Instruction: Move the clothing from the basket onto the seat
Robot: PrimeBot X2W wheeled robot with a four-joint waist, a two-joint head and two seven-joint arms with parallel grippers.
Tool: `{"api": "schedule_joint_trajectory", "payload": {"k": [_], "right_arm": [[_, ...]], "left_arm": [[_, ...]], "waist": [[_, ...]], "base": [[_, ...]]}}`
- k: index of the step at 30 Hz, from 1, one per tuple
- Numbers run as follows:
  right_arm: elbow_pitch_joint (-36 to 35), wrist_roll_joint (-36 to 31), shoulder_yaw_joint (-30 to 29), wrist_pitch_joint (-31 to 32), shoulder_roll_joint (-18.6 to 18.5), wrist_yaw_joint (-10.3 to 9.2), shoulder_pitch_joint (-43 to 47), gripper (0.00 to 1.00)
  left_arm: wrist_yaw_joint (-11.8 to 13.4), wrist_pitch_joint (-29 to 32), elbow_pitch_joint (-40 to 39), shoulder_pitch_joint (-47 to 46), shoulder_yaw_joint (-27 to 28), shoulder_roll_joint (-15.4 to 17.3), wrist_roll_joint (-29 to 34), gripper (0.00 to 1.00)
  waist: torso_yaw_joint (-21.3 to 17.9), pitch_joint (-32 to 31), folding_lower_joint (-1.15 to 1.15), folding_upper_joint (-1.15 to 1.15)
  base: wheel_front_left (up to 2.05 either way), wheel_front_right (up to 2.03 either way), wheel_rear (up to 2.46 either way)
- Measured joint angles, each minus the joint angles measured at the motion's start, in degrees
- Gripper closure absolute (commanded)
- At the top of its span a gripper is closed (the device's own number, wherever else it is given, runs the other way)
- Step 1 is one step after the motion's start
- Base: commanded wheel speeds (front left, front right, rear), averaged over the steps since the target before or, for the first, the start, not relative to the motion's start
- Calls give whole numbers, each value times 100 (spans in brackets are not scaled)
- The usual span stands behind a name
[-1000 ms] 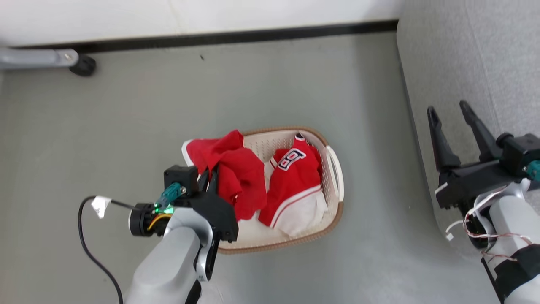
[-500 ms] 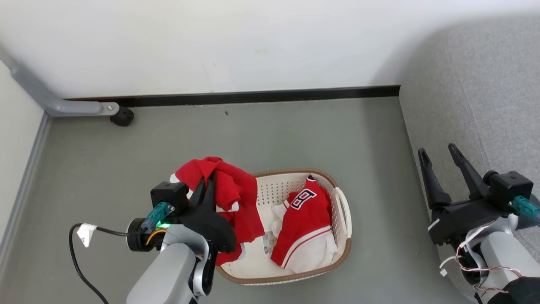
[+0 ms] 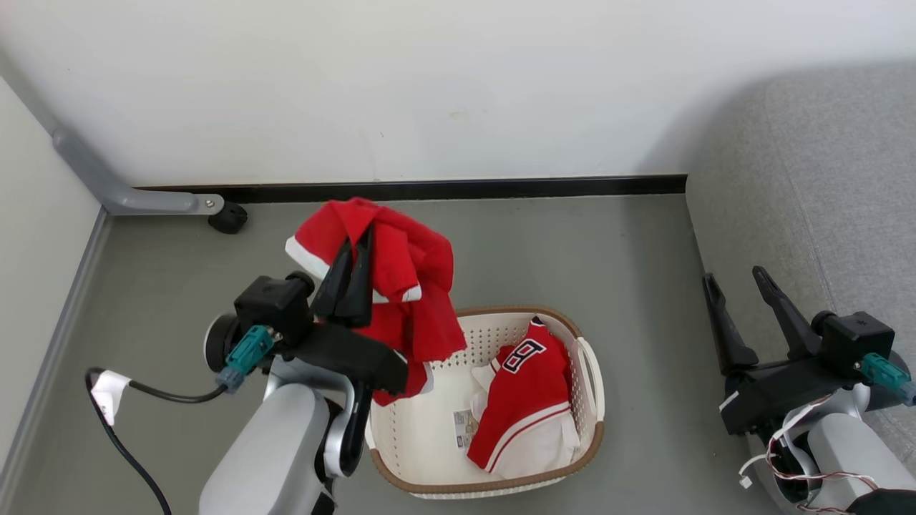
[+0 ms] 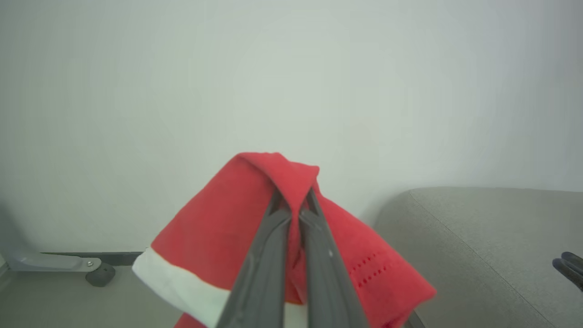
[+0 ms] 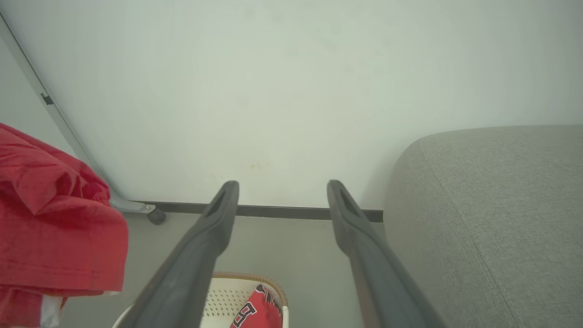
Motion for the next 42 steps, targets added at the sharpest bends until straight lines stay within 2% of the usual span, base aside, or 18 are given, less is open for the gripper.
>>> {"api": "schedule_joint_trajectory", "payload": {"k": [12,15,28,34,39,42], "right_arm": [[-36,-1,3,0,62,0,26,0],[-45,-1,14,0,66,1,26,0],[-59,-1,131,0,69,1,2,0],[-275,9,269,0,74,1,-27,0],[-617,43,604,0,66,1,-122,0],[-934,94,1022,0,40,1,-241,0]], "left_arm": [[-109,-2,-1272,23,102,41,495,100],[-205,-2,-1469,90,66,42,549,100],[-355,-2,-1822,135,79,74,800,100],[-456,-2,-1830,209,68,73,893,100],[-508,-2,-1824,222,16,77,977,100],[-552,-2,-1813,222,-2,73,1002,100]], "waist": [[64,-15,0,0],[68,-11,0,0],[54,18,0,0],[43,20,0,0],[36,18,0,0],[37,17,0,0]], "base": [[0,0,0],[0,0,0],[0,0,0],[0,0,0],[0,0,0],[0,0,0]]}}
